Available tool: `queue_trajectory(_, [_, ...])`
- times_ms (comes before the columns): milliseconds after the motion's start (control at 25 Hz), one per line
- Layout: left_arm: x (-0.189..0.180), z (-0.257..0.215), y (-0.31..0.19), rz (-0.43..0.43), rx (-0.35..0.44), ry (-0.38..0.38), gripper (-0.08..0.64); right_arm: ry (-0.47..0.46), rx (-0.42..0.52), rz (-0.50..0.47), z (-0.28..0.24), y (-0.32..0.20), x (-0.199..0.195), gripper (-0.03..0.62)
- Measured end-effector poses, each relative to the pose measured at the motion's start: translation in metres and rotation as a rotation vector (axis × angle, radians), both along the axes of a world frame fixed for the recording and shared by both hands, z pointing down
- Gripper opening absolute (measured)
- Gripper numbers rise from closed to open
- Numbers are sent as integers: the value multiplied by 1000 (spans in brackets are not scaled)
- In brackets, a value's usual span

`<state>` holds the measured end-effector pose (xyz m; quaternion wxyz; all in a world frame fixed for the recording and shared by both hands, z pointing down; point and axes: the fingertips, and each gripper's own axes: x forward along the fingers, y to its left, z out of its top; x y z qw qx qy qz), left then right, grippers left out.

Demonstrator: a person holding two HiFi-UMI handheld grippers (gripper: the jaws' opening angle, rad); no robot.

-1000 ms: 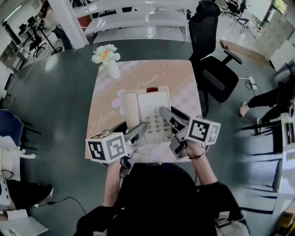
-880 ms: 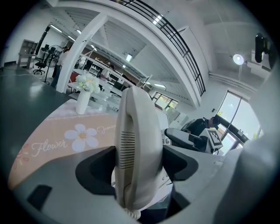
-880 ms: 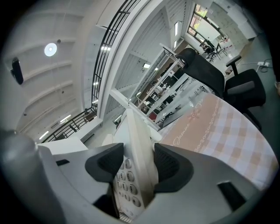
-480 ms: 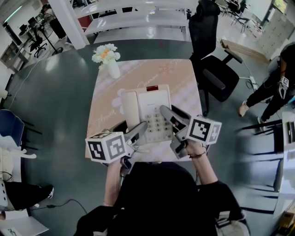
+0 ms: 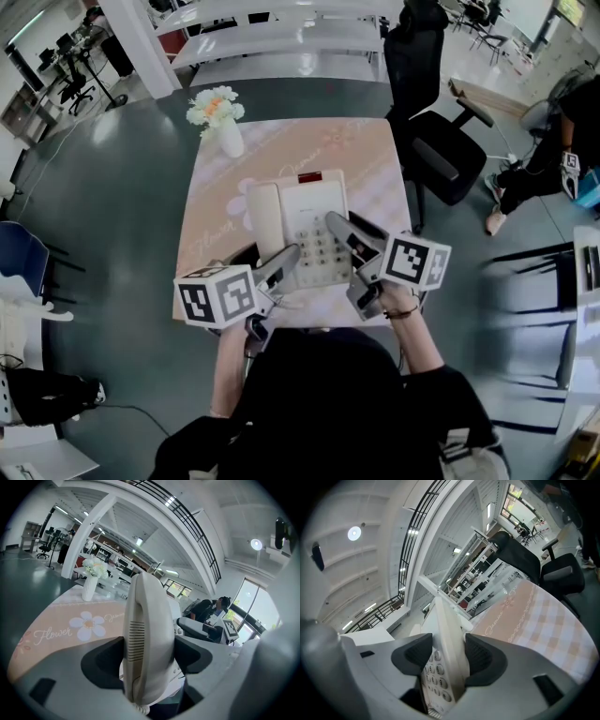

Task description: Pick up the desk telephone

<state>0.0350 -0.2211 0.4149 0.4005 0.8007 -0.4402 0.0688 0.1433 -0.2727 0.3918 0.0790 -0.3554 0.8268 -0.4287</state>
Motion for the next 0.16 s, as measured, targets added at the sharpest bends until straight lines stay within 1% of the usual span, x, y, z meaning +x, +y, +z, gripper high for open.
queue_trajectory(160, [0, 3, -1, -4, 0, 5, 325, -37, 12, -27, 0, -1, -6, 206])
